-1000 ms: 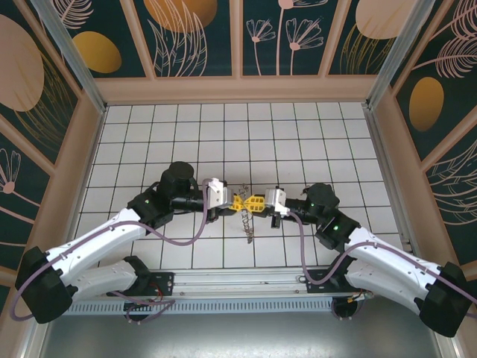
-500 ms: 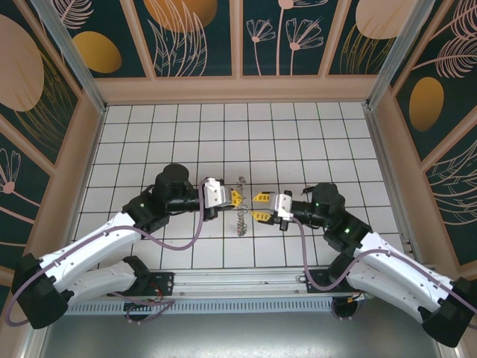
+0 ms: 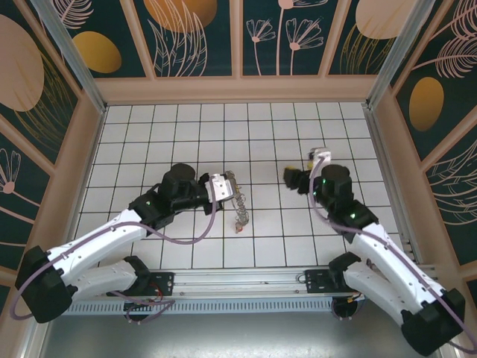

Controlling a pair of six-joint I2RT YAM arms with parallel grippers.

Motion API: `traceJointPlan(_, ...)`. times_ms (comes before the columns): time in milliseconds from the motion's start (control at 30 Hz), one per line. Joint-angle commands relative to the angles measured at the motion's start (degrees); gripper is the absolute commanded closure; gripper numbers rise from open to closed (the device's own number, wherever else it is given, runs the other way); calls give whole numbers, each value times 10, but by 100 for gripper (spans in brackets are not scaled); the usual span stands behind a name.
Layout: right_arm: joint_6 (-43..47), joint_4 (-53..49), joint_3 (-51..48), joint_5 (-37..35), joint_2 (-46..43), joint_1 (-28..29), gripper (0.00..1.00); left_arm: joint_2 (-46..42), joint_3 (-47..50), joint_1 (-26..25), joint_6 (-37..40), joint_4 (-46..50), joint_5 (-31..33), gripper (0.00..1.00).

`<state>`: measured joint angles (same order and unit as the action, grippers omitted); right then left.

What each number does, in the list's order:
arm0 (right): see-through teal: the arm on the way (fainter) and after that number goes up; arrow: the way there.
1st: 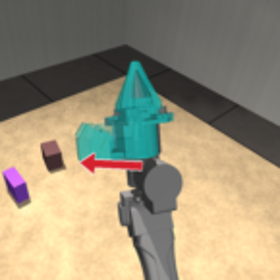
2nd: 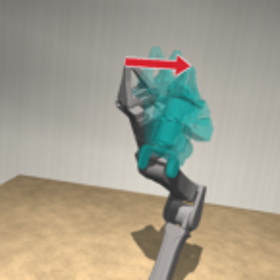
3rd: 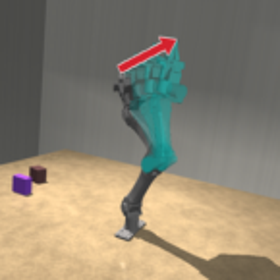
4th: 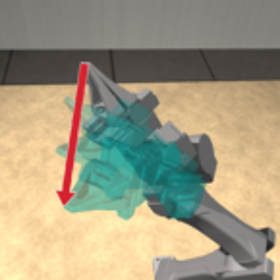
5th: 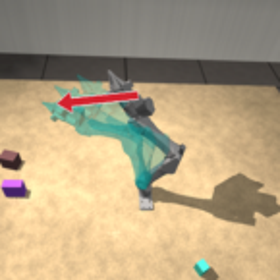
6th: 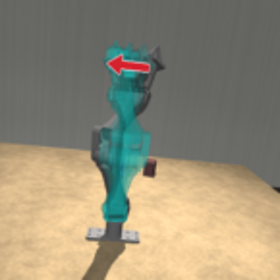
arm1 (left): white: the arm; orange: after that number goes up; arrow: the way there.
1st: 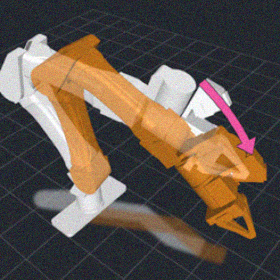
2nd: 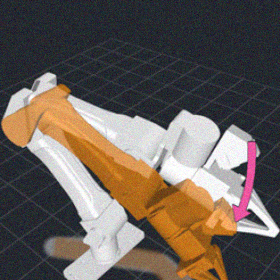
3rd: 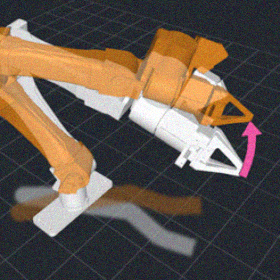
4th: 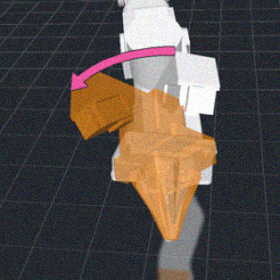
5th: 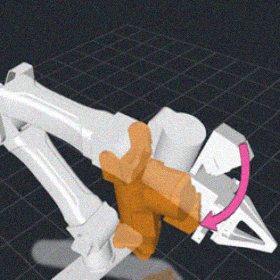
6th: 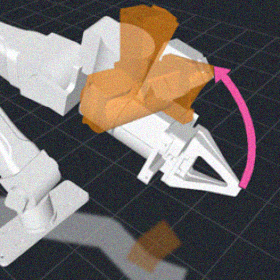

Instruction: Put the keys on the keyring

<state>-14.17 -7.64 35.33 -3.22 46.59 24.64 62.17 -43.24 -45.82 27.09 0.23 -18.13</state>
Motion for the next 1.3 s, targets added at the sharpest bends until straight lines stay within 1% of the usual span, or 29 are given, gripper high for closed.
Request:
traceJointPlan(0,-153,-111,15,39,39,-96,33,21,-32,-1,-20,-15,40,100)
traceJointPlan(33,-151,-118,12,83,55,-129,36,30,-36,-1,-28,-17,43,100)
traceJointPlan(100,-137,-142,16,120,90,-172,39,46,-37,0,-23,-23,41,100)
traceJointPlan(200,-101,-172,31,128,145,-199,41,65,-40,3,-8,-25,32,100)
traceJointPlan(300,-93,-165,33,147,177,-217,48,78,-41,7,1,-32,15,100)
traceJointPlan(467,-63,-141,42,141,243,-232,51,81,-26,11,3,-62,-4,100)
traceJointPlan(633,-70,-104,51,187,316,-240,51,74,-17,13,14,-67,-12,100)
traceJointPlan(767,-73,-96,67,176,356,-238,46,73,-8,13,13,-68,-23,100)
traceJointPlan(933,-83,-58,69,171,396,-234,47,70,-5,13,21,-61,-23,100)
traceJointPlan(1033,-98,-34,66,178,425,-229,59,71,-4,13,19,-62,-26,100)
traceJointPlan(1100,-105,-30,69,171,435,-216,65,72,-4,13,17,-62,-31,100)
traceJointPlan(1167,-108,-32,72,155,432,-202,77,72,-3,13,16,-62,-31,100)
traceJointPlan(1267,-105,-41,79,146,424,-188,89,71,-3,13,18,-60,-28,100)
